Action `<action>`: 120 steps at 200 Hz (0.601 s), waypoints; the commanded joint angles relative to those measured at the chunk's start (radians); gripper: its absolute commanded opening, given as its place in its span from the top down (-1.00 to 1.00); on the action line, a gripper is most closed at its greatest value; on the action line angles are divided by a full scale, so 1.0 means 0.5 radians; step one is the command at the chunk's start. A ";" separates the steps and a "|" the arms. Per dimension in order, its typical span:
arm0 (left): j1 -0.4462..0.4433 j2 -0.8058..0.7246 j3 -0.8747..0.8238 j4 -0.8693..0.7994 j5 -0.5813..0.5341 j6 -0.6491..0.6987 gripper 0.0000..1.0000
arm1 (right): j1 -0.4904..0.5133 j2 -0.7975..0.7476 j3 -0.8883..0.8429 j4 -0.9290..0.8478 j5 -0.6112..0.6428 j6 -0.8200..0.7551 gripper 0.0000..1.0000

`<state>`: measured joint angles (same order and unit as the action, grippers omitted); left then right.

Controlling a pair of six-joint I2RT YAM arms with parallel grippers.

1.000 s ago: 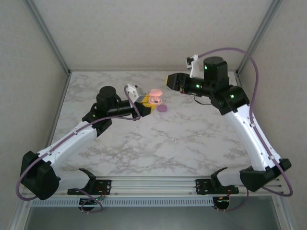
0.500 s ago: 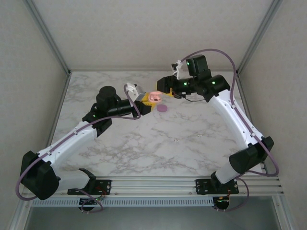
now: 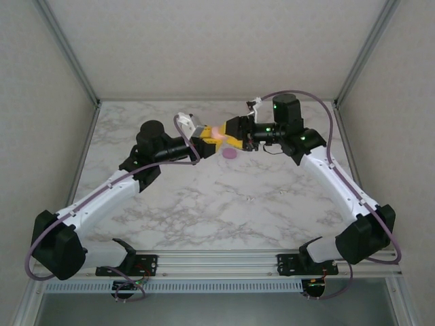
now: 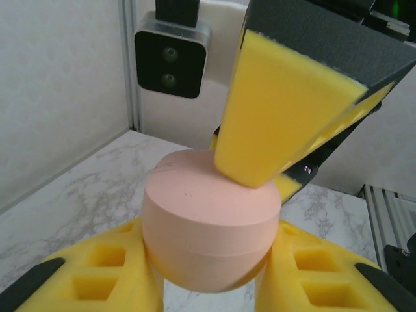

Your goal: Insert wireless bluetooth earbuds into charging case

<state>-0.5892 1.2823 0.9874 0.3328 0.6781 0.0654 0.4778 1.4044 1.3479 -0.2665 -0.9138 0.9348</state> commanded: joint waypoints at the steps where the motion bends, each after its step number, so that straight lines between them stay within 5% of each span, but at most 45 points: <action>1: -0.013 0.014 0.090 0.199 0.031 -0.074 0.51 | 0.004 0.056 -0.097 0.490 -0.210 0.366 -0.09; 120: -0.015 0.039 0.111 0.123 0.021 -0.006 0.47 | 0.002 0.035 -0.152 0.539 -0.203 0.395 0.49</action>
<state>-0.5903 1.2964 1.0000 0.3664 0.6754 0.0517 0.4759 1.4292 1.2888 -0.0067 -1.0161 1.1385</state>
